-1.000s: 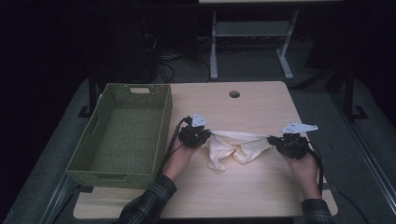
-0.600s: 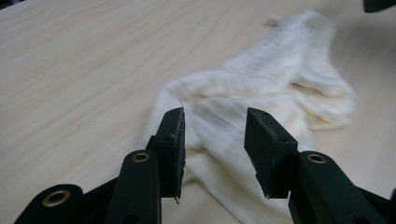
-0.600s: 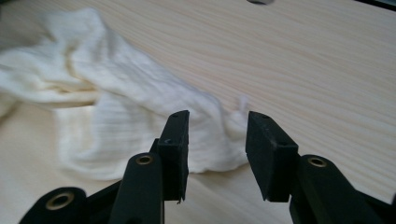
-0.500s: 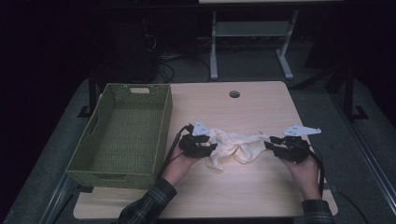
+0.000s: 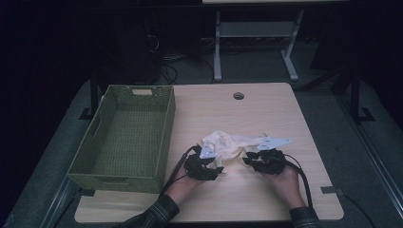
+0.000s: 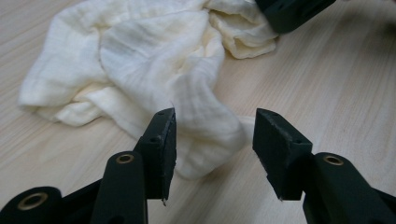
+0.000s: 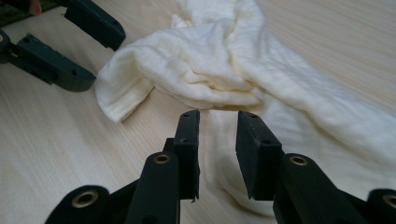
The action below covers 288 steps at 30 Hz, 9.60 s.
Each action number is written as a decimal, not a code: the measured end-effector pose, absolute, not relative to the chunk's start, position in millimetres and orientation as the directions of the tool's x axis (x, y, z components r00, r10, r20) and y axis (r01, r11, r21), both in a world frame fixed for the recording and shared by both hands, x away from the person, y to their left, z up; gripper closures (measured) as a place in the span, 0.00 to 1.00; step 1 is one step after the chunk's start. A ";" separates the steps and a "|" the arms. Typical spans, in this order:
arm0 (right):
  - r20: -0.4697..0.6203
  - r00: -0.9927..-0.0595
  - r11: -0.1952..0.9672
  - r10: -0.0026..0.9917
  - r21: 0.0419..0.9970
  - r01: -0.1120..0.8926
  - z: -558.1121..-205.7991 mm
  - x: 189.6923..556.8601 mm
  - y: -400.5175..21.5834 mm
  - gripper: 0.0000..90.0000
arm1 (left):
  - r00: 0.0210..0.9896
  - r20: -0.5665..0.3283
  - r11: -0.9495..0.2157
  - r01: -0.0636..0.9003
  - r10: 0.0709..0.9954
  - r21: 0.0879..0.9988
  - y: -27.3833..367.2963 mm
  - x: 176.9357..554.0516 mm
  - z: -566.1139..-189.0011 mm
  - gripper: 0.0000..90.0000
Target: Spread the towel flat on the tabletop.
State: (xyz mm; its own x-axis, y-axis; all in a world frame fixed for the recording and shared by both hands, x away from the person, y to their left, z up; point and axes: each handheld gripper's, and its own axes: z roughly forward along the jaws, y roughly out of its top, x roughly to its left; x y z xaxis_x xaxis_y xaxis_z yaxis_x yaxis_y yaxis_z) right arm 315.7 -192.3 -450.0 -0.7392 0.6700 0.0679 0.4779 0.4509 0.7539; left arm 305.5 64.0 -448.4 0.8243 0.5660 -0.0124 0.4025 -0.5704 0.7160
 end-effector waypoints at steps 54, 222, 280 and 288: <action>0.060 -0.602 0.354 0.796 0.761 0.544 -440.8 275.8 -294.4 0.81 | 0.795 0.006 -0.558 0.419 0.606 0.716 84.2 300.1 -439.2 0.77; 0.062 -0.663 0.441 0.746 0.700 0.562 -457.5 276.7 -273.8 0.77 | 0.831 -0.058 -0.576 0.432 0.554 0.695 64.6 313.0 -437.6 0.65; 0.058 -0.571 0.408 0.819 0.640 0.651 -454.7 448.0 -258.3 0.99 | 0.748 -0.034 -0.467 0.448 0.662 0.763 79.7 343.4 -415.7 0.99; 0.034 -0.555 0.380 0.831 0.694 0.611 -431.9 448.1 -272.7 0.99 | 0.693 -0.027 -0.405 0.453 0.721 0.794 82.4 369.3 -395.1 0.99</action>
